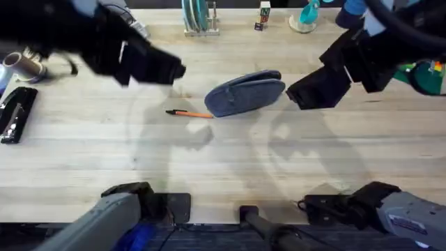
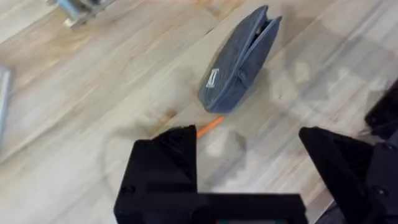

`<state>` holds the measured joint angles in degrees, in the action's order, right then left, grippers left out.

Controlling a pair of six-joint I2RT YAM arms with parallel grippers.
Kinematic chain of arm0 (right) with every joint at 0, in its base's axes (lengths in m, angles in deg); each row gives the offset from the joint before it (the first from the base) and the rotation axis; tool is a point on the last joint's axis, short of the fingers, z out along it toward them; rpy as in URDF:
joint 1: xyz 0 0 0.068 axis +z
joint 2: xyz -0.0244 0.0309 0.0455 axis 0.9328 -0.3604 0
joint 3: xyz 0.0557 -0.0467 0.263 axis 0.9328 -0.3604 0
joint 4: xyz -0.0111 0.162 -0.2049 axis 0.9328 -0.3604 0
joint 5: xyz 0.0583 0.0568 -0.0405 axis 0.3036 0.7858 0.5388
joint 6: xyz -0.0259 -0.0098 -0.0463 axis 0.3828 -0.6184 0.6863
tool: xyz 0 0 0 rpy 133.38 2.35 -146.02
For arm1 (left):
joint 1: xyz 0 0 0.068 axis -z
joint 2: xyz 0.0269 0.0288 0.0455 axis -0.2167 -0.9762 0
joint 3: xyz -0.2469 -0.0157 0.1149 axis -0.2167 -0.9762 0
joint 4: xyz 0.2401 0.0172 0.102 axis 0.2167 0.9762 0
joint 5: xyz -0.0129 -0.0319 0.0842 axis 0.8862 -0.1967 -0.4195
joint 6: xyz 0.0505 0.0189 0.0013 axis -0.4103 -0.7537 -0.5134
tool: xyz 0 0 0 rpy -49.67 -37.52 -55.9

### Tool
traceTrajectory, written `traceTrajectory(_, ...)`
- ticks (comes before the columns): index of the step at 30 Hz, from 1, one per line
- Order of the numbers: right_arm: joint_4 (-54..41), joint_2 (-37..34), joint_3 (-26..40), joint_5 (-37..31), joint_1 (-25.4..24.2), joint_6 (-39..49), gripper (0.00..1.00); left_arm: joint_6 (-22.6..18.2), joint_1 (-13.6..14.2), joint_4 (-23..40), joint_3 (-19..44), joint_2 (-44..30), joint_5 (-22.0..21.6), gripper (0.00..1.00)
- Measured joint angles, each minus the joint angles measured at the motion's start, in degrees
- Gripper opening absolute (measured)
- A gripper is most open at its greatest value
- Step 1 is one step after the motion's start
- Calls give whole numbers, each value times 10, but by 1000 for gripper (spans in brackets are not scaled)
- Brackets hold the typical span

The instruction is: Unzip the bag, pick up the pens from the table one at a time and place them inside, then zip the bag closed.

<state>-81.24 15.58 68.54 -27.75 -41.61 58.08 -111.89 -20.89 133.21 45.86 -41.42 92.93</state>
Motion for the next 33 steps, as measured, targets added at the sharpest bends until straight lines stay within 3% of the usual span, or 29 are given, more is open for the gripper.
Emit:
traceTrajectory(4,-2,0,0,0,-13,9,996,37,0,-6,-40,71,-30,998)
traceTrajectory(6,-2,0,0,0,-25,20,914,51,0,-8,-52,95,-39,998)
traceTrajectory(8,-1,0,0,-1,-37,28,694,65,0,-8,-60,112,-44,998)
traceTrajectory(12,15,0,0,-3,-65,51,107,85,0,3,-64,130,-49,997)
traceTrajectory(13,19,0,0,-3,-71,58,52,88,0,10,-64,131,-50,997)
traceTrajectory(21,32,-5,0,-4,-100,142,28,98,0,40,-67,132,-55,997)
traceTrajectory(33,73,-78,0,-4,-103,336,28,100,0,40,-67,132,-56,995)
